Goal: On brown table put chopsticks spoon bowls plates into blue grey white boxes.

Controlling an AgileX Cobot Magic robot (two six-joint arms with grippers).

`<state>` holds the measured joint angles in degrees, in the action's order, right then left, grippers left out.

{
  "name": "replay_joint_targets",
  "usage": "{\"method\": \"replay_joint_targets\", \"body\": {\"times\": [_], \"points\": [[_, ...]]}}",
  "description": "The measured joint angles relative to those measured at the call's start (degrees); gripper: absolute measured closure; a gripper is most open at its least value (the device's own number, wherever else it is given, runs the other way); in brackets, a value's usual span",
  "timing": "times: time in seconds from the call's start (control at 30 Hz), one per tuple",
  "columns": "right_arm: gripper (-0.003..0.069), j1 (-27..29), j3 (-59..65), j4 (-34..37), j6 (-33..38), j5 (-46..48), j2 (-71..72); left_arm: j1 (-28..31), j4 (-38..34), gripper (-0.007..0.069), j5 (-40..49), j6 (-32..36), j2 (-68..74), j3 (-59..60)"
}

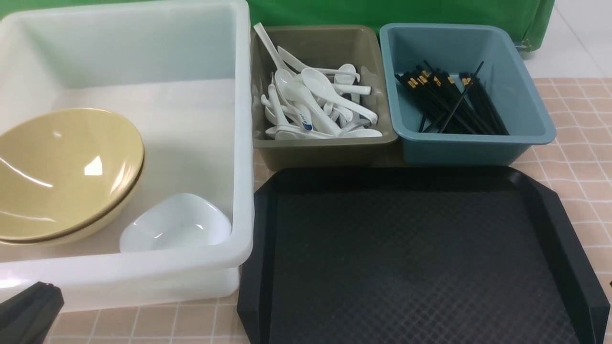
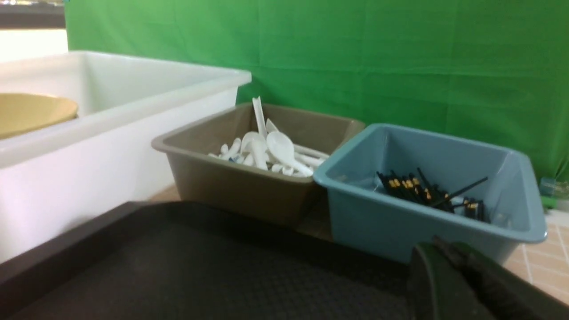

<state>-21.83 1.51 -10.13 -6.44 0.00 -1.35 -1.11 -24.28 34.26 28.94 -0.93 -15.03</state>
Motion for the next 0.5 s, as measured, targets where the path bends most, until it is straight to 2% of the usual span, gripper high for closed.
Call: {"method": "replay_joint_targets", "body": {"times": [0.13, 0.33, 0.43, 0.47, 0.5], "points": [[0.0616, 0.4, 0.1, 0.0, 0.1, -0.6, -0.1, 0.0, 0.0, 0.0619, 0.1, 0.0, 0.0, 0.0], [0.0615, 13.4, 0.1, 2.9, 0.2, 0.0, 2.0, 0.0, 0.0, 0.0619, 0.2, 0.0, 0.0, 0.0], [0.0613, 22.1, 0.1, 3.2, 0.2, 0.8, 2.0, 0.0, 0.0, 0.0619, 0.2, 0.0, 0.0, 0.0], [0.0613, 22.5, 0.1, 3.2, 0.2, 1.1, 2.0, 0.0, 0.0, 0.0619, 0.2, 0.0, 0.0, 0.0], [0.0612, 25.5, 0.1, 3.3, 0.2, 2.5, 2.0, 0.0, 0.0, 0.0619, 0.2, 0.0, 0.0, 0.0]]}}
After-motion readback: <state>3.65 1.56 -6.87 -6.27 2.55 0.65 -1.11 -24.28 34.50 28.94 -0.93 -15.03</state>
